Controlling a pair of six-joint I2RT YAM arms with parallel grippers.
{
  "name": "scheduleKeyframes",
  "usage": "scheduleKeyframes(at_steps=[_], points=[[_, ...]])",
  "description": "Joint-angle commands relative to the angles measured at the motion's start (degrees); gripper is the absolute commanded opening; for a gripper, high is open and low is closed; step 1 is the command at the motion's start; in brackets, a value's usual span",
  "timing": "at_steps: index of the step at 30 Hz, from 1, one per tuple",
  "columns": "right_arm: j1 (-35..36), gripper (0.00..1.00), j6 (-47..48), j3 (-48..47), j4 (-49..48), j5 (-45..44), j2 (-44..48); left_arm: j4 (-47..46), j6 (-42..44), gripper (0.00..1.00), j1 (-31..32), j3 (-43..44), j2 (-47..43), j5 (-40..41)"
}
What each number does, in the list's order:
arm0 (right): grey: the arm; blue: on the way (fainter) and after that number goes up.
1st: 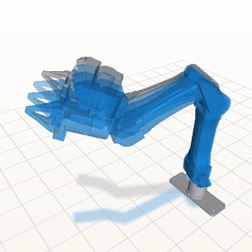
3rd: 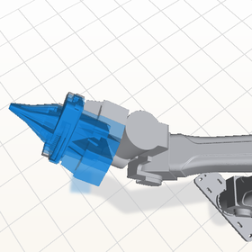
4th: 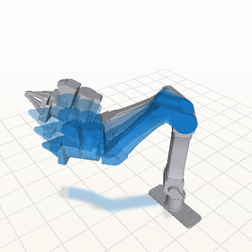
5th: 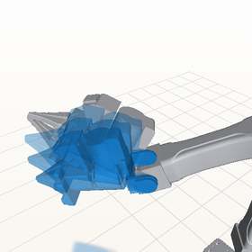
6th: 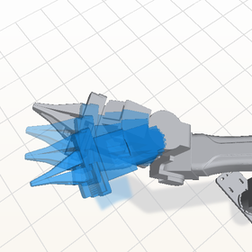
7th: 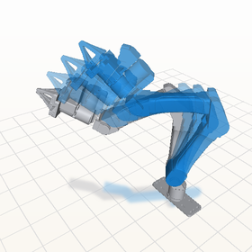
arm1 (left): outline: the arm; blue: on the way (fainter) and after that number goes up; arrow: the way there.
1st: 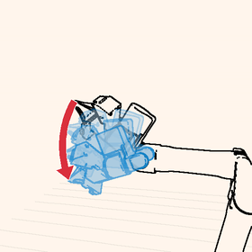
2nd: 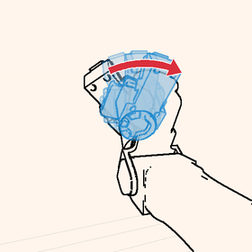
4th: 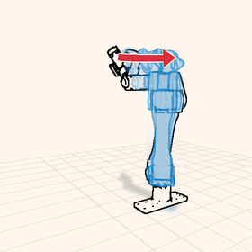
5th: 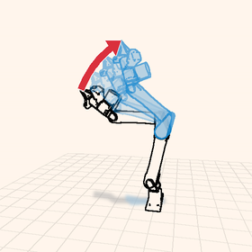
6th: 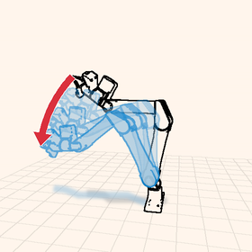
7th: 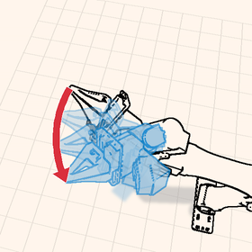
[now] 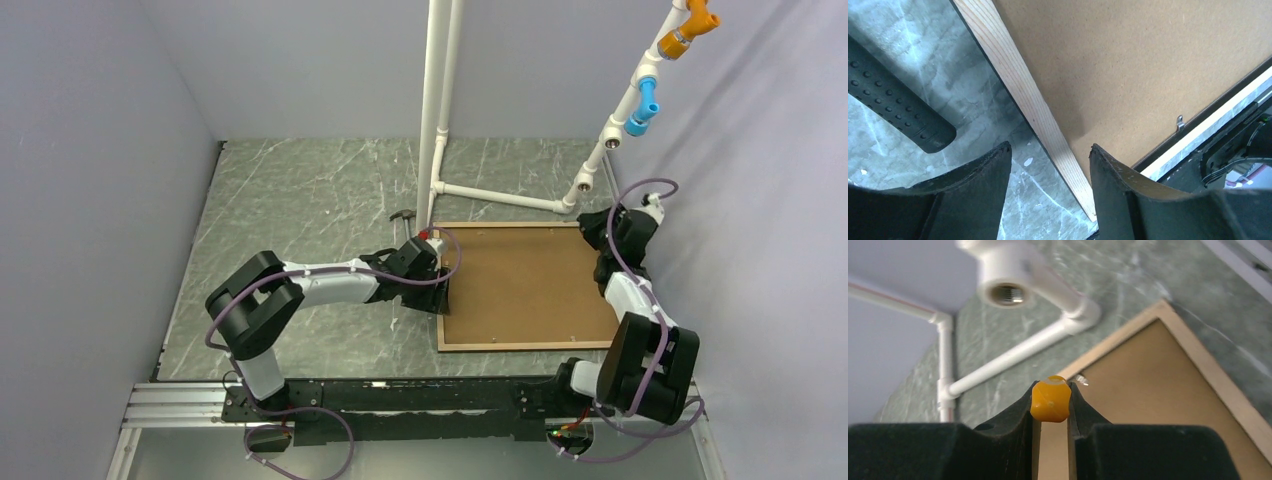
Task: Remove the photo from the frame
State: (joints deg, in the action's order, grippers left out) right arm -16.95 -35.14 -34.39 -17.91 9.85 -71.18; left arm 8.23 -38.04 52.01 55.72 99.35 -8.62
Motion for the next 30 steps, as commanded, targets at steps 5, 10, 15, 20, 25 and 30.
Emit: scheduleKeyframes(at_steps=[5, 10, 15, 20, 25, 30], points=[[-6.42, 0.0, -0.56, 1.42, -5.99, 4.86, -7.42, 0.13, 3.84, 0.61, 0.37, 1.46, -0.48, -1.3], [-6.49, 0.0, -0.44, 0.92, -10.63, 5.42, -12.78, 0.65, 4.15, 0.56, 0.38, 2.52, 1.38, -1.98], [-6.47, 0.0, -0.62, 0.21, -12.46, 6.01, -15.8, 1.41, 4.28, 0.53, 0.36, 2.91, 2.3, -1.89], [-6.53, 0.0, -0.51, 0.22, -13.55, 5.8, -17.87, 2.11, 4.64, 0.52, 0.32, 3.61, 3.12, -1.92], [-6.49, 0.0, -0.88, -0.35, -15.11, 7.18, -20.14, 2.21, 4.46, 0.52, 0.36, 4.05, 4.46, -2.69], [-6.51, 0.0, -0.77, -1.36, -15.11, 8.17, -21.49, 2.3, 4.61, 0.51, 0.34, 4.04, 4.81, -2.65]])
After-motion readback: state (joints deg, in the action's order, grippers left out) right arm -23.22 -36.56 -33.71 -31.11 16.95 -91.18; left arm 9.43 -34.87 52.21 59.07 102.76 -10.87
